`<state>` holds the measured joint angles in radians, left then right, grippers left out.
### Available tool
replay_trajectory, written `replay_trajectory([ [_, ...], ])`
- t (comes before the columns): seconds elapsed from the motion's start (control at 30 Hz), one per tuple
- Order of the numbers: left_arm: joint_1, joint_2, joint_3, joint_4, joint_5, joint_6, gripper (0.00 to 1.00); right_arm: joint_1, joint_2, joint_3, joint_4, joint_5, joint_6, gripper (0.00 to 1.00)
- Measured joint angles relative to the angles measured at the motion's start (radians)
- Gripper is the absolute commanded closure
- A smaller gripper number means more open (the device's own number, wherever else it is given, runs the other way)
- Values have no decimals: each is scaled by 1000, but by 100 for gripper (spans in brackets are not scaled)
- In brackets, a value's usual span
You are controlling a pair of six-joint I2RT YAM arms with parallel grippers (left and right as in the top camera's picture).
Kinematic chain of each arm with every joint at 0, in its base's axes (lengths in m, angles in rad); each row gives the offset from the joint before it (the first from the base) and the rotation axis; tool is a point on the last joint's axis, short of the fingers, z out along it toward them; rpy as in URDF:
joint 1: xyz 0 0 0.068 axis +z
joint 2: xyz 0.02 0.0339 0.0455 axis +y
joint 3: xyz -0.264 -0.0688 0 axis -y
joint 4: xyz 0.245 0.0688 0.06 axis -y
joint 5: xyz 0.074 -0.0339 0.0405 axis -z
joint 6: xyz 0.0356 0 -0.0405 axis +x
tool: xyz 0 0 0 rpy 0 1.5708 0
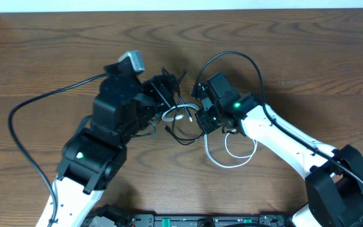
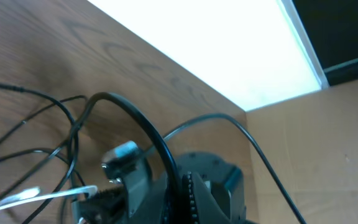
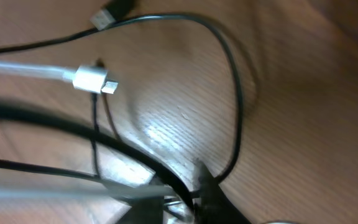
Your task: Untangle cables
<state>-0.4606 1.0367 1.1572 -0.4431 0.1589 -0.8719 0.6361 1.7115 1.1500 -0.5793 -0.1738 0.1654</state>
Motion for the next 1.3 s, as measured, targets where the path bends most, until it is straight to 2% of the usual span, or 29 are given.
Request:
replay_trajectory([
  [0.13,50,-20,1,-57,1,5,93,0,0,-27,-14,75,39,99],
  [0.33,182,-18,0,-291,-27,8,93,-4,0,-37,-127,294,177,99],
  [0.47,290,-2,0,-385,-52,12,93,-33,0,-37,-208,412,281,99],
  [0.63,441,8,0,-414,-89,42,93,-156,0,-39,-262,495,364,99],
  [0.83,543,48,0,-414,-103,66,92,-277,0,-39,-292,506,419,99],
  [1.1,550,148,1,-433,-113,100,92,-419,0,-40,-337,500,523,99],
  [1.3,550,224,1,-444,-164,174,92,-579,0,-40,-343,505,576,99],
])
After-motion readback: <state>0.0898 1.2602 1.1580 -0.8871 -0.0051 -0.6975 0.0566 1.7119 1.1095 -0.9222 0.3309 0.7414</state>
